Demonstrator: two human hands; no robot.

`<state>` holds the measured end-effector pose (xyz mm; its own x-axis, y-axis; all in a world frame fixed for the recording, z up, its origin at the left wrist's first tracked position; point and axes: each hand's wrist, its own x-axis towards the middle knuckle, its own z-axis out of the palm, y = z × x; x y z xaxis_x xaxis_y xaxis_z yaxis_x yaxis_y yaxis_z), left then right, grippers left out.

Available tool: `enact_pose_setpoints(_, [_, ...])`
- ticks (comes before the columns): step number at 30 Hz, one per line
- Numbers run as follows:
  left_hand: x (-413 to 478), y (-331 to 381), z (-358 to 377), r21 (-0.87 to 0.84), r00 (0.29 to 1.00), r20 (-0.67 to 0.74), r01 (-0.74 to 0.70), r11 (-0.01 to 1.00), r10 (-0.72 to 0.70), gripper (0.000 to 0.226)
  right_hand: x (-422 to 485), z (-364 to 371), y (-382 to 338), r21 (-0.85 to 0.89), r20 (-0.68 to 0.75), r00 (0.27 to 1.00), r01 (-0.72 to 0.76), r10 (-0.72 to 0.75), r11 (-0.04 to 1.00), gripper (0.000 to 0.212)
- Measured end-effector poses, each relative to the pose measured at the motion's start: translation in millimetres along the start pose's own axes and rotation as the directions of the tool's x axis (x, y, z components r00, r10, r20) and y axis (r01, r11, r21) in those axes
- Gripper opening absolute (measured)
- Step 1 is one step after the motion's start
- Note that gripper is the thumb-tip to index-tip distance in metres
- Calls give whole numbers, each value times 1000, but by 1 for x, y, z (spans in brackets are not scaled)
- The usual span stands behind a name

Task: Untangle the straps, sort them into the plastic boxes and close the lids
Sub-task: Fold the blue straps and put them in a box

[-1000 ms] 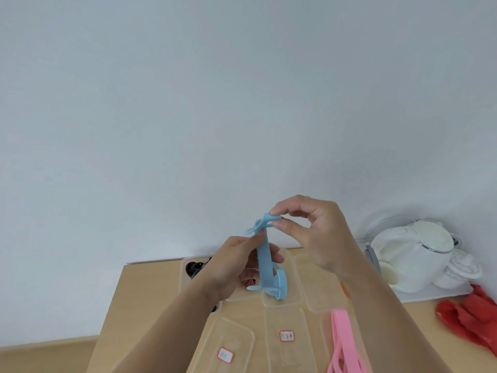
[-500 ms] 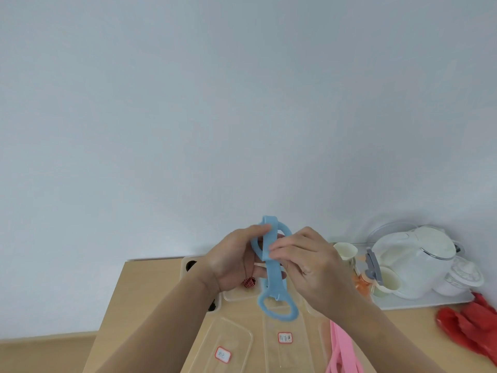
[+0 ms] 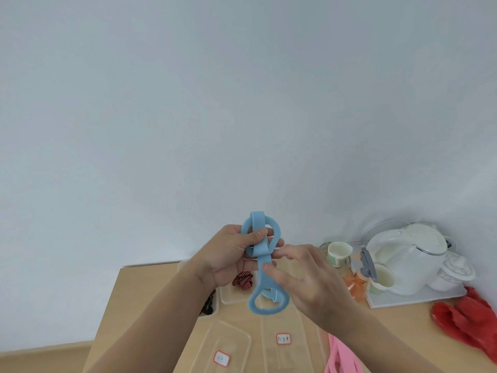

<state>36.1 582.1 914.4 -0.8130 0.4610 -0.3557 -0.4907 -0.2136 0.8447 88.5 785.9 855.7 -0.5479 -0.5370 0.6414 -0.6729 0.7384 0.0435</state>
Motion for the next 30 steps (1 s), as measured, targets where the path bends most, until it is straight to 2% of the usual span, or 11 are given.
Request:
enact_pose_setpoints(5, [-1, -1, 4, 86, 999, -16, -35, 996, 37, 30, 11, -2, -8, 29, -54, 992, 112, -111, 993, 22])
enact_pose_setpoints(8, [-2, -7, 3, 186, 994, -10, -101, 977, 105, 26, 17, -3, -13, 260, -36, 999, -15, 25, 966, 24])
enact_pose_setpoints(10, [-5, -9, 0, 307, 988, 12, -147, 940, 151, 20, 22, -7, -21, 515, 15, 969, -220, 247, 829, 24])
enact_pose_setpoints(13, [-10, -12, 0, 451, 982, 104, -188, 872, 158, 15, 31, -11, -33, 696, 137, 817, -481, 560, 533, 15])
enact_pose_setpoints(15, [-13, -15, 3, 434, 985, 118, -166, 886, 127, 16, 35, -11, -35, 709, 142, 732, -545, 666, 448, 20])
enact_pose_setpoints(17, [-13, -19, 5, 456, 986, 104, -161, 875, 127, 23, 38, -11, -33, 683, 133, 676, -593, 725, 427, 33])
enact_pose_setpoints(20, [-13, -23, 4, 517, 984, 99, -177, 837, 146, 25, 39, -14, -28, 631, 182, 675, -638, 715, 442, 59])
enact_pose_setpoints(23, [-16, -21, 5, 572, 977, 123, -212, 792, 173, 25, 39, -18, -24, 593, 198, 736, -616, 648, 519, 41])
enact_pose_setpoints(25, [-17, -21, 5, 603, 970, 127, -243, 760, 209, 24, 39, -22, -22, 598, 221, 743, -614, 631, 514, 35])
enact_pose_setpoints(28, [-19, -23, 8, 627, 953, 138, -296, 721, 271, 30, 41, -28, -18, 645, 274, 699, -643, 661, 412, 29])
enact_pose_setpoints(30, [-21, -25, 11, 622, 942, 134, -322, 714, 308, 44, 43, -29, -18, 678, 305, 640, -666, 706, 311, 21])
